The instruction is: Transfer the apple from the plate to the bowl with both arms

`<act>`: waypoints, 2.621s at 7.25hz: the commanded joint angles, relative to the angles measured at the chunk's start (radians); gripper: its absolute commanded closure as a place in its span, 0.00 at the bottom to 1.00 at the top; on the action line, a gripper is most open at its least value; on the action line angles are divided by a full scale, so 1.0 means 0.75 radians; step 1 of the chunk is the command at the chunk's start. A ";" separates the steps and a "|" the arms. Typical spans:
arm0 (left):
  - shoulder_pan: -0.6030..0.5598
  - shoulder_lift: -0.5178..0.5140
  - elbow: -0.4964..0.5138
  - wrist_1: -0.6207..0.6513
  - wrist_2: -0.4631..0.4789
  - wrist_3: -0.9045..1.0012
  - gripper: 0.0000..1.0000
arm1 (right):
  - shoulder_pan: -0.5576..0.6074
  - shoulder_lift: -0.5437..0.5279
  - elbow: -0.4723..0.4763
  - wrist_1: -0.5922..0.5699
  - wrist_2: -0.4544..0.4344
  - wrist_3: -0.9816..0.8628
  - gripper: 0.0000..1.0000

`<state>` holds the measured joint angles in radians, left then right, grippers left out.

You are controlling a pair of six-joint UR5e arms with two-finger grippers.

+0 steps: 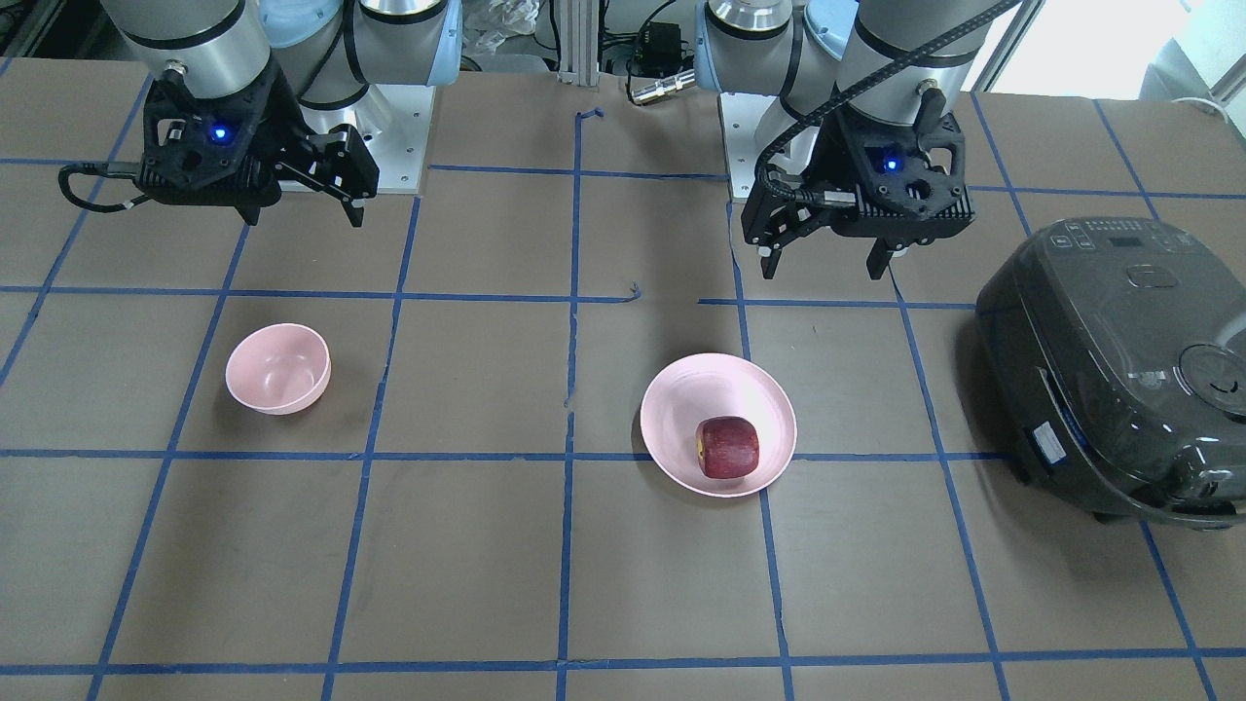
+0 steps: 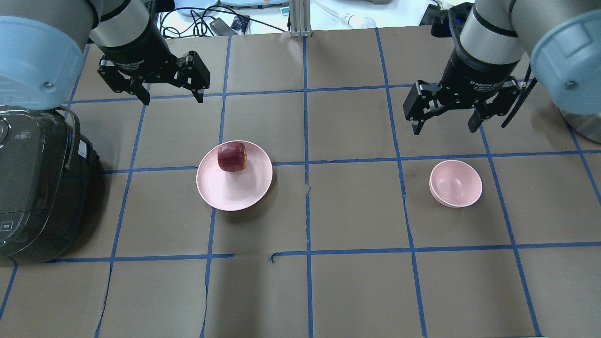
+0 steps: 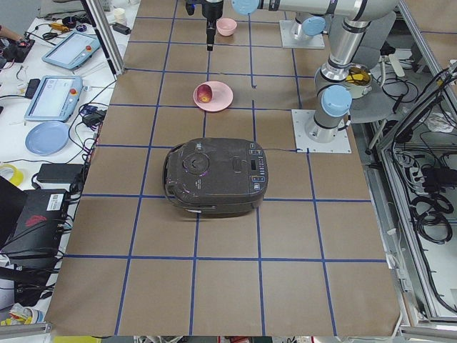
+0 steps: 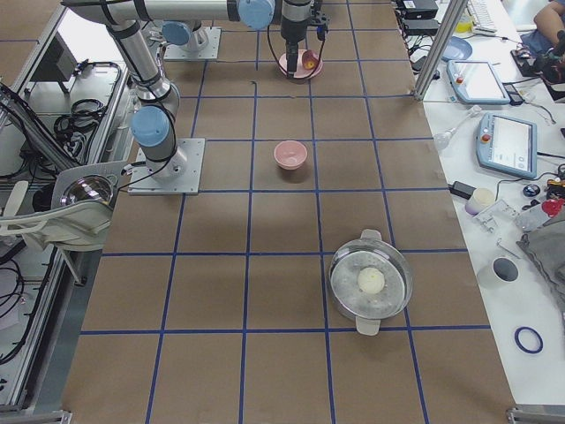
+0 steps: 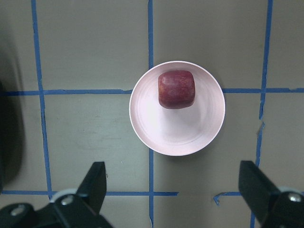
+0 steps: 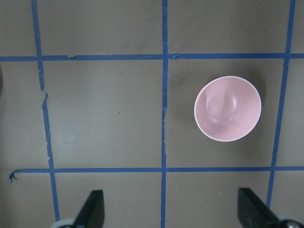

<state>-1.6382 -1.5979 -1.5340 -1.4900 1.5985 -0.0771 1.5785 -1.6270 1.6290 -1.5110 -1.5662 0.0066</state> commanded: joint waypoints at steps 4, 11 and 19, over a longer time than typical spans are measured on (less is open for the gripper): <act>0.006 -0.143 -0.024 0.273 -0.004 -0.040 0.00 | -0.032 0.087 0.002 0.080 -0.006 -0.017 0.00; -0.002 -0.465 -0.317 0.682 -0.008 -0.089 0.00 | -0.479 0.359 0.376 -0.538 -0.002 -0.620 0.00; -0.035 -0.561 -0.358 0.747 -0.080 -0.124 0.09 | -0.481 0.488 0.413 -0.585 -0.012 -0.604 1.00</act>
<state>-1.6643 -2.0133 -1.8006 -0.9299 1.5272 -0.1709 1.2180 -1.2555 1.9430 -1.9551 -1.5719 -0.4499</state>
